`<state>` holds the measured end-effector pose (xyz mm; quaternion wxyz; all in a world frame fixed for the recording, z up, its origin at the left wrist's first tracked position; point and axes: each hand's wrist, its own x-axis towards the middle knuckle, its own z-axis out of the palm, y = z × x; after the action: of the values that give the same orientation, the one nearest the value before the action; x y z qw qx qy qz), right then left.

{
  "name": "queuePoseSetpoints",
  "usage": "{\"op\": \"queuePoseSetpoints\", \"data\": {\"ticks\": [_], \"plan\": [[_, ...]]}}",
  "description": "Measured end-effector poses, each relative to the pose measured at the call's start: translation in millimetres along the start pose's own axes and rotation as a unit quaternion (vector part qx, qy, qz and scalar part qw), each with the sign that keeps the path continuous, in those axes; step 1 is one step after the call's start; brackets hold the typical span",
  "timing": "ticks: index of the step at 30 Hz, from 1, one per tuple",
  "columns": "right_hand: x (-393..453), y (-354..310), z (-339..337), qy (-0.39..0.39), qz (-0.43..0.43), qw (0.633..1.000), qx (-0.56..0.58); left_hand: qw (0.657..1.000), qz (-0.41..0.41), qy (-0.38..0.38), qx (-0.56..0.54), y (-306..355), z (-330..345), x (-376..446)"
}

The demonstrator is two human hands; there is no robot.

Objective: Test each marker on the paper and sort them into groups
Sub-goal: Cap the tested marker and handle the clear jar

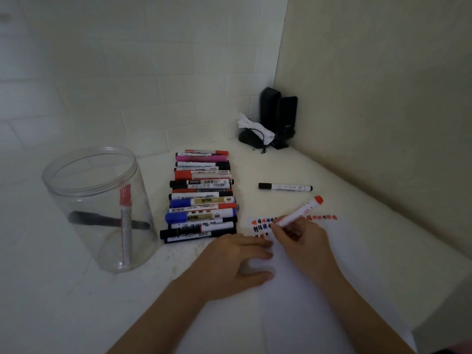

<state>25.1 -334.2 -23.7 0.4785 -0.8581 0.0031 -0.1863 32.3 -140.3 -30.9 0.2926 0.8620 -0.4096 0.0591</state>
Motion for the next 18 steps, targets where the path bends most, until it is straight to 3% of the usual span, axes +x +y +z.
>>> {"op": "queuePoseSetpoints", "data": {"ticks": [18], "plan": [[-2.2, -0.9, -0.3, -0.009, -0.002, 1.000, -0.011, 1.000, -0.001, 0.013, -0.005, -1.7, 1.6, -0.9]]}}
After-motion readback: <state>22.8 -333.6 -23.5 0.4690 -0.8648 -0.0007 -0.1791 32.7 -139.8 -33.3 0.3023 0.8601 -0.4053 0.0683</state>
